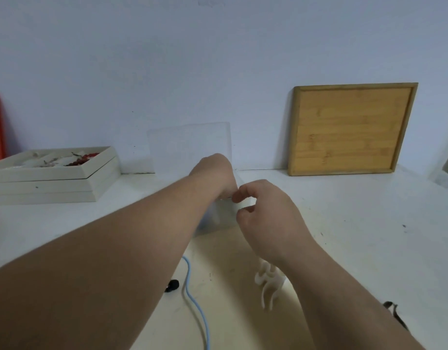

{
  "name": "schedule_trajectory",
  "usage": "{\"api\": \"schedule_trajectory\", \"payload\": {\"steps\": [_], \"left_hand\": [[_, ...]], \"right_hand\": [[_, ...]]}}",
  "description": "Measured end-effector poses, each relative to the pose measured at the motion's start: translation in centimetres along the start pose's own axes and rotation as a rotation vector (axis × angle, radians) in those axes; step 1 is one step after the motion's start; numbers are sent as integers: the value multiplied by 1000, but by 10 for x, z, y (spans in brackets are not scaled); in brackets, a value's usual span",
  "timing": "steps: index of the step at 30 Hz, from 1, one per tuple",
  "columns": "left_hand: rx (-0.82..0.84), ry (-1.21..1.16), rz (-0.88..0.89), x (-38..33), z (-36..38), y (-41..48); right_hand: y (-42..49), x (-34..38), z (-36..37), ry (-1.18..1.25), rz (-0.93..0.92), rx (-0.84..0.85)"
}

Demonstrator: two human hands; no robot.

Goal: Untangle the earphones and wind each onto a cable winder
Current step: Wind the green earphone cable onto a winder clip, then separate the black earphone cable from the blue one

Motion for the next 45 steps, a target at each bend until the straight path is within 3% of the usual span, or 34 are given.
{"api": "schedule_trajectory", "payload": {"steps": [5, 8, 10, 12, 14, 17, 26, 30, 36, 39, 43, 45], "left_hand": [[6, 13, 24, 2, 1, -3], [129, -216, 105, 15, -13, -9], [23, -405, 176, 31, -29, -16], [-129, -542, 248, 51, -49, -29], [-132, -645, 293, 73, -65, -50], [22, -665, 313, 109, -73, -83], [437, -308, 414, 175, -42, -125], [224, -149, 351, 181, -22, -123], [-50, -442, 329, 182, -15, -115], [-99, -566, 319, 183, -19, -114], [-78, -637, 334, 180, -22, -118], [-59, -681, 336, 178, -23, -120]], "right_hand": [[1, -1, 3, -95, -32, 56], [1, -3, 2, -31, -26, -10], [-1, 1, 0, -13, -40, -77], [-5, 11, 1, 34, -92, -39], [-12, 25, 1, 114, -168, 113], [-25, 43, 8, 94, -237, 410], [-46, 66, 0, -216, -260, 1121], [-49, 63, 15, -411, -283, 925], [-53, 71, 57, -310, -347, 600], [-51, 74, 59, -103, -257, 593], [-38, 62, 46, 119, -76, 266], [-35, 56, 46, 124, -92, 275]]}}
Point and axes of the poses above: each hand's wrist, its own y-axis towards the middle knuckle, its own z-axis out of the palm, x = y × z, the point moved 1 cm from there along y, towards the middle knuckle, and after that the axes turned 5 degrees about -z, right-handed, at the moved point
